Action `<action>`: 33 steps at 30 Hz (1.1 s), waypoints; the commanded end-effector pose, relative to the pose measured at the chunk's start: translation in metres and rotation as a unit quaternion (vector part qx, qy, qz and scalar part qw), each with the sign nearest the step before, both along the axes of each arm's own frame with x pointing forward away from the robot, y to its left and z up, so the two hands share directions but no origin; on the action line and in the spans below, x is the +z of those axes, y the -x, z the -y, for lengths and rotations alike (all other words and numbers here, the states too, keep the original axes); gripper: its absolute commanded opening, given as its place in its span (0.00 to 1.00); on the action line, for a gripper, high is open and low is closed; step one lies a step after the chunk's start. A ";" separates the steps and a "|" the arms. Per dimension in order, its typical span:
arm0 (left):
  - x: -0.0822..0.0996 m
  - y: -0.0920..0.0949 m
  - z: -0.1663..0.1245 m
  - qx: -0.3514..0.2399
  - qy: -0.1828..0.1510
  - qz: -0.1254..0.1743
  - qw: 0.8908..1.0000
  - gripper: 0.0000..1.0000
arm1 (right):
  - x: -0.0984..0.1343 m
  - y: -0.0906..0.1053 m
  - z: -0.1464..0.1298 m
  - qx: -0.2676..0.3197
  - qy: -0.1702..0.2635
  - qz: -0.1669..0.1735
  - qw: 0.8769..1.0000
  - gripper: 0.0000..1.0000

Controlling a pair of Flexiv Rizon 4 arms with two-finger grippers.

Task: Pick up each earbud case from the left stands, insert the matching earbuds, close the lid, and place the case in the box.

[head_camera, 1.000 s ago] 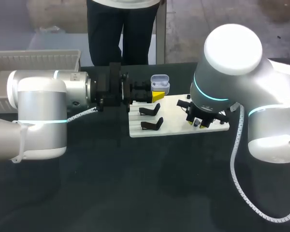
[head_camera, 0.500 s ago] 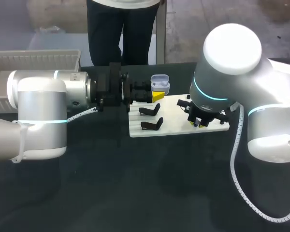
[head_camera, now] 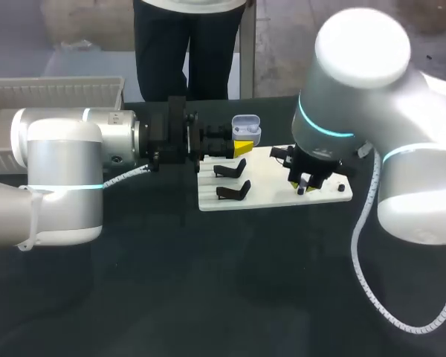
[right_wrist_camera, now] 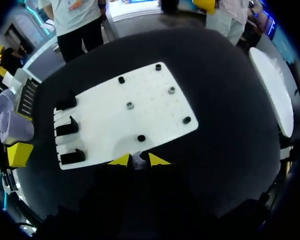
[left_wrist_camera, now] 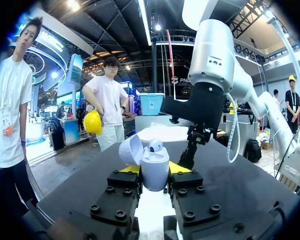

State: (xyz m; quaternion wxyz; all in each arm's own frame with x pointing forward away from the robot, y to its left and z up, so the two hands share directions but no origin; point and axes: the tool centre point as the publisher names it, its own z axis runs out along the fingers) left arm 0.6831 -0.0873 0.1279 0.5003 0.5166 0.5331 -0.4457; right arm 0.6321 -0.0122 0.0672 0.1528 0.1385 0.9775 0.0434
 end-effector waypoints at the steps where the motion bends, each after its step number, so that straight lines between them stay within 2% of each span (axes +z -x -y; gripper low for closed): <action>1: -0.001 0.002 0.000 0.004 0.003 0.003 1.000 0.00 | 0.037 0.017 0.004 0.023 -0.004 -0.038 0.999 0.00; 5: -0.001 0.002 0.000 0.004 0.003 0.003 1.000 0.00 | 0.060 0.032 0.001 0.046 -0.010 -0.062 0.997 0.00; 11: -0.001 0.002 0.000 0.004 0.003 0.003 1.000 0.00 | 0.093 0.049 -0.007 0.077 -0.009 -0.064 0.995 0.00; 17: -0.001 0.002 0.000 0.004 0.003 0.003 1.000 0.00 | 0.121 0.058 -0.020 0.103 -0.014 -0.063 0.993 0.00; 26: -0.001 0.002 0.000 0.004 0.003 0.003 1.000 0.00 | 0.144 0.055 -0.049 0.153 -0.013 -0.044 0.987 0.00; 33: -0.001 0.002 0.000 0.004 0.003 0.003 1.000 0.00 | 0.156 0.044 -0.070 0.190 -0.014 -0.026 0.981 0.00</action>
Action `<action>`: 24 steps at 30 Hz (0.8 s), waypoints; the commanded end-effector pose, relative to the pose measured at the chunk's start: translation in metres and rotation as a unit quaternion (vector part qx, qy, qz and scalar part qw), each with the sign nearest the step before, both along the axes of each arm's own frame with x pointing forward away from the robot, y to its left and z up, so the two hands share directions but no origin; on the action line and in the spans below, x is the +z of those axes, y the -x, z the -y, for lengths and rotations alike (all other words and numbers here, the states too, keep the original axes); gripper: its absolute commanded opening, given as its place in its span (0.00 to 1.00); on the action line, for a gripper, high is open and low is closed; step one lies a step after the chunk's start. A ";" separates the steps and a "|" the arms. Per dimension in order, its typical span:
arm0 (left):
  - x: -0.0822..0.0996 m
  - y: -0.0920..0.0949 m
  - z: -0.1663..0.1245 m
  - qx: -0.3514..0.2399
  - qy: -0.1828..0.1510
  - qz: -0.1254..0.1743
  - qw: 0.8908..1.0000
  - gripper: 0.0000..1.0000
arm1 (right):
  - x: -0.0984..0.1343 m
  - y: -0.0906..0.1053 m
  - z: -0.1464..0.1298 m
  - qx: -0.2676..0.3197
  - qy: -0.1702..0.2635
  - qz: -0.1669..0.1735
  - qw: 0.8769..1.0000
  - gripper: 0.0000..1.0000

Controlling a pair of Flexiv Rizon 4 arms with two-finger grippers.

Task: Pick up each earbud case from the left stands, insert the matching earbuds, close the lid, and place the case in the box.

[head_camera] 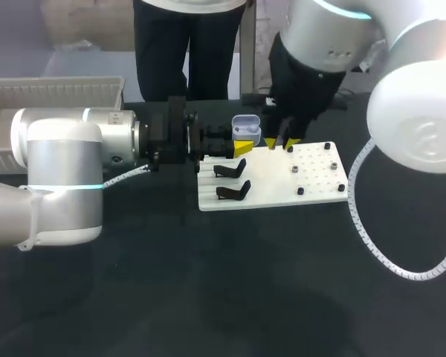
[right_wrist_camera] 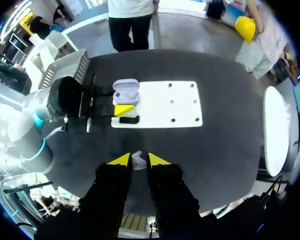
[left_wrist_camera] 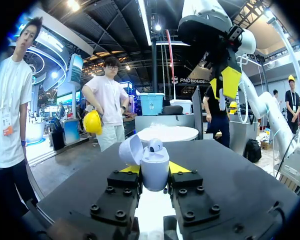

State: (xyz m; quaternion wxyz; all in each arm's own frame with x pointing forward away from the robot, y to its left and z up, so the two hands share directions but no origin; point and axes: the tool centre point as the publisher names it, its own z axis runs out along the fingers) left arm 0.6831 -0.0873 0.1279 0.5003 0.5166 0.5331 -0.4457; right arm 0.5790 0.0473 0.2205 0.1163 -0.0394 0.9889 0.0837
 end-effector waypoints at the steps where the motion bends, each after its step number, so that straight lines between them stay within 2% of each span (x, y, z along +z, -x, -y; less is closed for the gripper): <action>1: -0.001 0.002 0.000 0.004 0.003 0.003 1.000 0.00 | 0.003 -0.012 -0.013 0.010 0.005 0.004 1.000 0.00; 10: -0.001 0.002 0.000 0.004 0.003 0.003 1.000 0.00 | -0.002 -0.035 -0.034 0.048 0.001 0.031 0.998 0.00; 18: -0.001 0.002 0.000 0.004 0.003 0.003 1.000 0.00 | -0.013 -0.052 -0.037 0.068 0.007 0.048 0.997 0.00; 20: -0.001 0.002 0.000 0.004 0.003 0.003 1.000 0.00 | -0.017 -0.056 -0.037 0.075 0.010 0.063 0.995 0.00; 24: -0.001 0.002 0.000 0.004 0.003 0.003 1.000 0.00 | -0.017 -0.059 -0.038 0.085 0.008 0.061 0.995 0.00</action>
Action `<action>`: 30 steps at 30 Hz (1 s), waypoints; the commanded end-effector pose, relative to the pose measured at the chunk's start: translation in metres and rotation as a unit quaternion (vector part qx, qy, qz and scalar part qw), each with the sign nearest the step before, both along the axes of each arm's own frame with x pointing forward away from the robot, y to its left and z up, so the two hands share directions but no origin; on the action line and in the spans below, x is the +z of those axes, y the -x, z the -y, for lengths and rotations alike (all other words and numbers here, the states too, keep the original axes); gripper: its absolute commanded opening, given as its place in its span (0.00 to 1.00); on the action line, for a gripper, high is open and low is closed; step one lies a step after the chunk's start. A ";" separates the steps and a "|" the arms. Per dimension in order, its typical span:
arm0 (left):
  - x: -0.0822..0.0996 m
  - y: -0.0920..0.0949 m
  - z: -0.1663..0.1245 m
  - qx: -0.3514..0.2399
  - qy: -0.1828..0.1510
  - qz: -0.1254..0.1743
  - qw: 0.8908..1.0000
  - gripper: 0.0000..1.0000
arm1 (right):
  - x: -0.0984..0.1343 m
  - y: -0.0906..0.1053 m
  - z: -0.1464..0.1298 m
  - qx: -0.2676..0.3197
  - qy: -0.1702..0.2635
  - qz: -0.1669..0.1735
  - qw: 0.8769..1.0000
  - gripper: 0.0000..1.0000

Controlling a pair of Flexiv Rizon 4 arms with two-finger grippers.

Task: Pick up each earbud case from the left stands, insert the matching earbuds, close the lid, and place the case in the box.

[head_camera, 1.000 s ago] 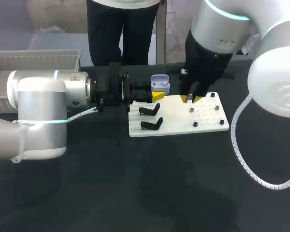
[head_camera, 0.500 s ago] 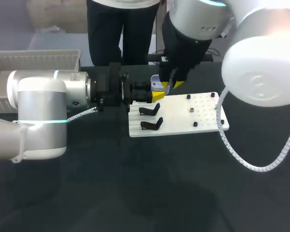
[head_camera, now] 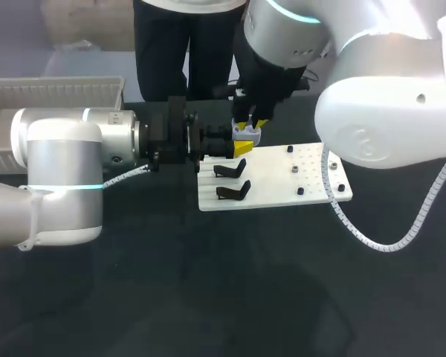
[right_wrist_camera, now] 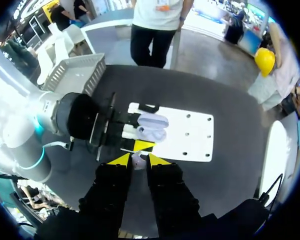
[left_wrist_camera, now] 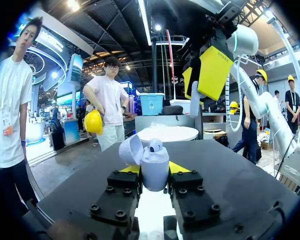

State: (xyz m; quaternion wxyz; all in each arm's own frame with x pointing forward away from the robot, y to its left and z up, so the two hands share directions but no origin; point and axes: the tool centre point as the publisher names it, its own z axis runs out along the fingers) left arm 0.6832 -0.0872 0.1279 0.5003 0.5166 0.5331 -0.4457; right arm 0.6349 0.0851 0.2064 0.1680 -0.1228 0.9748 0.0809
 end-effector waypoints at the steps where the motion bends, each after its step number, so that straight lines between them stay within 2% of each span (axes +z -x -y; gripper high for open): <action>1: -0.001 0.002 0.000 0.004 0.003 0.003 1.000 0.00 | -0.003 -0.004 -0.001 0.011 0.002 0.005 1.000 0.00; 17: -0.001 0.002 0.000 0.004 0.003 0.003 1.000 0.00 | -0.009 -0.010 -0.006 0.052 0.019 0.000 0.998 0.00; 22: -0.001 0.002 0.000 0.004 0.003 0.003 1.000 0.00 | -0.010 -0.018 -0.010 0.056 0.015 -0.012 0.998 0.00; 30: -0.001 0.002 0.000 0.004 0.003 0.003 1.000 0.00 | -0.008 -0.019 -0.010 0.053 0.008 -0.001 0.999 0.00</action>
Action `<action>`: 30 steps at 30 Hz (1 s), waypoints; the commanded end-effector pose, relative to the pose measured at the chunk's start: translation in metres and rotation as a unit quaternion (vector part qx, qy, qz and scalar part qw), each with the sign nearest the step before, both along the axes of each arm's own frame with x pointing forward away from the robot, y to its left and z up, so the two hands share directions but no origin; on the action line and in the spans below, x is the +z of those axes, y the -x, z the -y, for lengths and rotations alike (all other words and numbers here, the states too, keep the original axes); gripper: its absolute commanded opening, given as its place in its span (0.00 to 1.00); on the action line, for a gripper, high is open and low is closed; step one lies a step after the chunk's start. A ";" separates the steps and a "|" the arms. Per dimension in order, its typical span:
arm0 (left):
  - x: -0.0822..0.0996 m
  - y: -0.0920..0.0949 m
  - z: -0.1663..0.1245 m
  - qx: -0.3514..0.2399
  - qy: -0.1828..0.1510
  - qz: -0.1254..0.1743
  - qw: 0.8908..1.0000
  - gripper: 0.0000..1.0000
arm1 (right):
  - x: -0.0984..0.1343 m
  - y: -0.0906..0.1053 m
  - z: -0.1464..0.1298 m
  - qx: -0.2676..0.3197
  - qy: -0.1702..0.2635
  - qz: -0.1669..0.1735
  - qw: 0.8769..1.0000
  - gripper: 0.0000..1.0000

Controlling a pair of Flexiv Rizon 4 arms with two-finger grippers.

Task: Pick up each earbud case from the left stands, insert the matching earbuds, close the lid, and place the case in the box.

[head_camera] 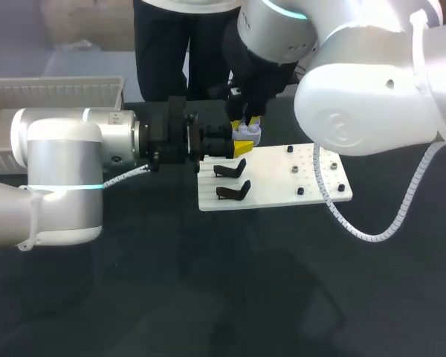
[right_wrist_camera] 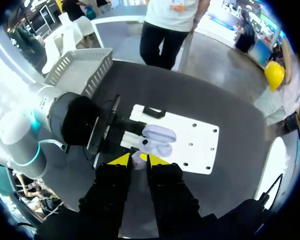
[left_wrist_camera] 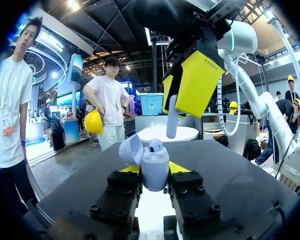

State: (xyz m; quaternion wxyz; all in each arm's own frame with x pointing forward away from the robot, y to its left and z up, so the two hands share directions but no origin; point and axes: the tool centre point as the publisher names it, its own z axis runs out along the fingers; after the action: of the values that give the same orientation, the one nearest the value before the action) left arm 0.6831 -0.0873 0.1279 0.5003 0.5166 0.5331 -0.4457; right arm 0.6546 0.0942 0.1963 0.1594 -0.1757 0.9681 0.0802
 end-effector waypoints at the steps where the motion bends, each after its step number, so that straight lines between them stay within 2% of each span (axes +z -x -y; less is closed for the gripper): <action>1: -0.001 0.002 0.000 0.004 0.003 0.003 1.000 0.00 | 0.003 0.001 -0.001 0.000 -0.002 0.002 1.000 0.00; 30: -0.001 0.002 0.000 0.004 0.003 0.003 1.000 0.00 | 0.001 0.000 0.001 -0.008 -0.004 0.007 1.000 0.00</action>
State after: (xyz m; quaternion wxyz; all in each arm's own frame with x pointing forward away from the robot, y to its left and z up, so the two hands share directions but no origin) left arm 0.6831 -0.0873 0.1279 0.5003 0.5166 0.5331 -0.4457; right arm 0.6554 0.0944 0.1984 0.1633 -0.1695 0.9682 0.0851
